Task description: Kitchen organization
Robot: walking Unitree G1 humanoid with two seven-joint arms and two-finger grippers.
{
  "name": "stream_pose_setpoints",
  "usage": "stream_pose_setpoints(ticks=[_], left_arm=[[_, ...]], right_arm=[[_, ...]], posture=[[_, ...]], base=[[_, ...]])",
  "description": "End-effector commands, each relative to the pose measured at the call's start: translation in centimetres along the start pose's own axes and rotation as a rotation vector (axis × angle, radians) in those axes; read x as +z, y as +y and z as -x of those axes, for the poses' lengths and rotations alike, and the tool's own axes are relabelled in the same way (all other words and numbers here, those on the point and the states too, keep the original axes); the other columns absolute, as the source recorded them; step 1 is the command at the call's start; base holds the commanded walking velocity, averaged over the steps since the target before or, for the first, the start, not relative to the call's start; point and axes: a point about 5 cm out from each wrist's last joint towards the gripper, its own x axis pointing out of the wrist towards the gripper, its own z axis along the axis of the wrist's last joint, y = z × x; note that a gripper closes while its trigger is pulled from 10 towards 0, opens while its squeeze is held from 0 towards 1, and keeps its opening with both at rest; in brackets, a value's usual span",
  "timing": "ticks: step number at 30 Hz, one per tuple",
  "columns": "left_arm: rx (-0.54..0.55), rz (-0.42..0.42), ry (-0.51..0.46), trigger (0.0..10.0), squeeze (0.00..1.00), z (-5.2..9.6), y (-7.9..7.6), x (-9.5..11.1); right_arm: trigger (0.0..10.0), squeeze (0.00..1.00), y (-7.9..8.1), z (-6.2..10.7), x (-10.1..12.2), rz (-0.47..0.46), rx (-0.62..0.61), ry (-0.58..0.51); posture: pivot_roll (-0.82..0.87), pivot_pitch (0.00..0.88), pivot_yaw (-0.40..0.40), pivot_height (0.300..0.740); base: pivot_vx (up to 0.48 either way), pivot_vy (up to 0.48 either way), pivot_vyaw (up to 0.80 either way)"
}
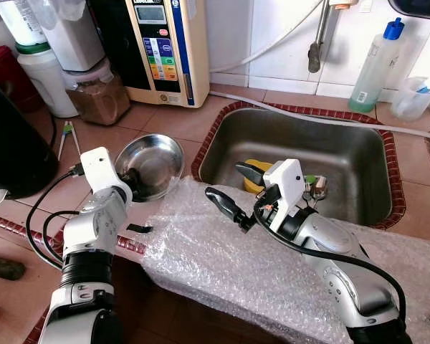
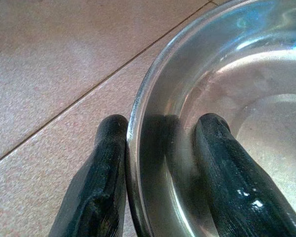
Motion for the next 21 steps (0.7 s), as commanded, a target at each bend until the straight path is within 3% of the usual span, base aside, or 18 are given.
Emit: stream_pose_setpoints(ticks=[1,4,8,14,21], left_arm=[[0.022,0.017,0.030,0.0,0.00,0.0,0.3,-0.5],[0.027,0.024,0.014,0.0,0.00,0.0,0.3,-0.3],[0.017,0.130,-0.019,0.0,0.00,0.3,-0.1,0.3],[-0.023,0.178,-0.072,0.0,0.00,0.6,-0.7,0.9],[-0.063,0.174,-0.094,0.0,0.00,0.9,-1.3,0.9]], right_arm=[[10.0,0.00,0.1,-0.2,0.4,0.013,0.011,-0.009],[10.0,0.00,0.0,-0.2,0.4,0.013,0.011,-0.010],[10.0,0.00,0.0,-0.2,0.5,0.016,0.010,-0.010],[10.0,0.00,-0.1,-0.2,0.5,0.017,0.010,-0.010],[10.0,0.00,-0.3,-0.3,0.6,0.019,0.008,-0.013]], posture=[[-0.16,0.072,0.116,0.740],[-0.16,0.072,0.116,0.740],[-0.16,0.069,0.116,0.740],[-0.15,0.071,0.113,0.740],[-0.15,0.070,0.111,0.740]], base=[[0.000,0.000,0.00],[0.000,0.000,0.00],[0.000,0.000,0.00],[0.000,0.000,0.00],[0.000,0.000,0.00]])
